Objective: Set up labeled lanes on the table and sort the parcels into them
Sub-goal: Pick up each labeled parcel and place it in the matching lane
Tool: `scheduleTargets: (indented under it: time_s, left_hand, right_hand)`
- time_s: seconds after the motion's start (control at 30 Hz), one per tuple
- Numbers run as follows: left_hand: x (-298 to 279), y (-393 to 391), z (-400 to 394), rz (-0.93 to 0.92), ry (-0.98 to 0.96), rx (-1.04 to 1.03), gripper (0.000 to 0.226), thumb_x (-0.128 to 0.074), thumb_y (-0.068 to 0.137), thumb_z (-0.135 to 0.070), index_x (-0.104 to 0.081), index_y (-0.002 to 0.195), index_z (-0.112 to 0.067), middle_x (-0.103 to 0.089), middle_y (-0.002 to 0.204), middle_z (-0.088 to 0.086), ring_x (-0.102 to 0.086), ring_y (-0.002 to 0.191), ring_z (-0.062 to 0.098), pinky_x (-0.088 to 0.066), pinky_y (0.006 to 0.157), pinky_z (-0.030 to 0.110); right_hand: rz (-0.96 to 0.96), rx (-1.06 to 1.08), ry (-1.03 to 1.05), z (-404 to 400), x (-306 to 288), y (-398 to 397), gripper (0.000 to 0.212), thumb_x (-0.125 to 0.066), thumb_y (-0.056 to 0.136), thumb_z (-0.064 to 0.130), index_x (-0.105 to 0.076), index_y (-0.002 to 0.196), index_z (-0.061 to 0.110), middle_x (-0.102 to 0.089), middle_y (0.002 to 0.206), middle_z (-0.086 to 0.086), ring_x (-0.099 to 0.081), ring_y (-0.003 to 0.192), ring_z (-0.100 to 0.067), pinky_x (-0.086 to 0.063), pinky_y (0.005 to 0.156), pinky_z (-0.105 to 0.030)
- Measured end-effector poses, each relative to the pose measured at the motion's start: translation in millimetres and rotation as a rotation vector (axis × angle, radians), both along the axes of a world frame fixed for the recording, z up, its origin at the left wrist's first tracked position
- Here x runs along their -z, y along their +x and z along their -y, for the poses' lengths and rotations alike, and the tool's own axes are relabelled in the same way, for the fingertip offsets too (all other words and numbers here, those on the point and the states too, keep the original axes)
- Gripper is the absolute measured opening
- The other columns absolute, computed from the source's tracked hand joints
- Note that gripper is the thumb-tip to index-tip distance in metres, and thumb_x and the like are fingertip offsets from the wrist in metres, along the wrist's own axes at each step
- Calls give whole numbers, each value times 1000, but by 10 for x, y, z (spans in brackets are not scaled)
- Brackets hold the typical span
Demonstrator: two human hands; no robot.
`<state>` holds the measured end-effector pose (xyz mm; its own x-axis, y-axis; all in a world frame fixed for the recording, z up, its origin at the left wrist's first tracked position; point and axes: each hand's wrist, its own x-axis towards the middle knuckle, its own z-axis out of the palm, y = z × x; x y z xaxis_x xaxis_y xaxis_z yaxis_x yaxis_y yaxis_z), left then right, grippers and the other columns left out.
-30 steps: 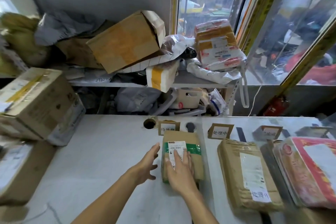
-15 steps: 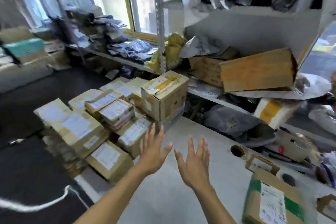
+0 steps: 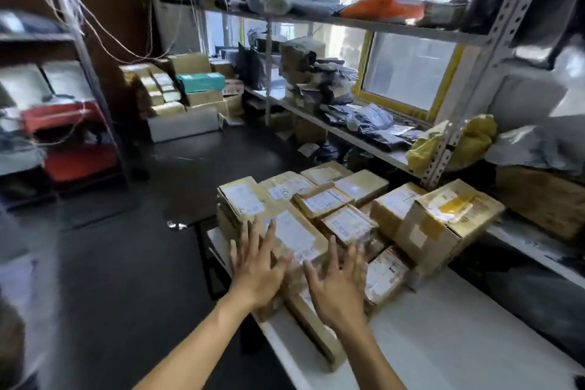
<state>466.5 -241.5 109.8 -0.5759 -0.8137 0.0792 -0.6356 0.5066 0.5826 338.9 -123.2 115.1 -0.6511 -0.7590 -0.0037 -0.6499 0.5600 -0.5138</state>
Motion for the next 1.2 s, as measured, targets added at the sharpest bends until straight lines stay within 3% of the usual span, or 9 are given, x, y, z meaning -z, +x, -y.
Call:
scheduleTargets:
  time_s: [0.4,0.57,0.73,0.83,0.93,1.03,1.1,1.17,1.2]
  left_hand:
    - [169,874,985,-65,98,-210,93,-8,77,-83,4,159,-42,29,163,-16,37,144,6,18,122,48]
    - [341,751,1261,-124,282,-293,71,-29,102,-63,5,160,-40,27,165,-13,30,150,11,16,123,46]
    - [539,513,1657,-219,449,-359,65,-25,105,-57,5,160,-39,26,165,-12,27,152,13,12,123,46]
    - [498,331,1927,-386,588,-452,61,-23,106,-55,1,160,-40,20,167,-10,20,153,11,8,126,45]
    - [759,106,2324,-614,827,-558,75,-28,96,-76,-12,160,-41,4,165,-17,7,155,7,2,127,45]
    - [961,11,2637,-756,1066,-675,102,-35,66,-102,-39,151,-46,-27,165,-10,-31,149,16,-26,120,50]
    - [481,-2,2574,-749,1152,-704,83,-29,85,-88,-50,146,-35,-51,144,-7,-55,127,21,-43,103,46]
    - [268,-62,2576,-694,1223,-616,75,-18,95,-76,-57,138,-29,-62,123,-1,-60,104,23,-41,92,46]
    - [267,-79,2602,-669,1251,-595,72,-15,95,-76,-56,135,-32,-61,127,1,-58,110,28,-37,96,53]
  right_hand:
    - [-37,-169,50,1296,-1,726,82,-24,100,72,7,165,33,27,169,-9,37,149,-20,20,124,-41]
    - [-23,-226,70,1824,104,590,80,-25,101,71,7,164,34,25,169,-9,31,154,-23,19,124,-41]
    - [-30,-268,22,2451,192,348,79,-28,102,68,2,165,32,19,171,-8,25,156,-23,14,125,-42]
    - [-18,-263,34,2840,177,143,77,-28,103,65,0,166,30,14,172,-9,18,158,-26,12,125,-41]
    - [130,-232,46,3222,175,-112,75,-27,104,64,-4,166,29,6,173,-9,9,159,-30,5,127,-45]
    - [281,-202,37,3540,214,-350,73,-27,106,60,-6,166,25,-5,173,-8,-1,159,-30,0,127,-48]
    - [371,-184,63,3691,295,-459,75,-24,105,65,-10,166,23,-15,172,-7,-12,158,-29,-6,127,-49]
    - [527,-155,83,3799,397,-509,93,-20,92,84,-26,163,24,-33,166,-9,-29,153,-31,-19,126,-53]
    - [601,-149,76,3842,478,-540,106,-18,81,95,-35,158,24,-44,159,-9,-39,148,-32,-26,123,-54]
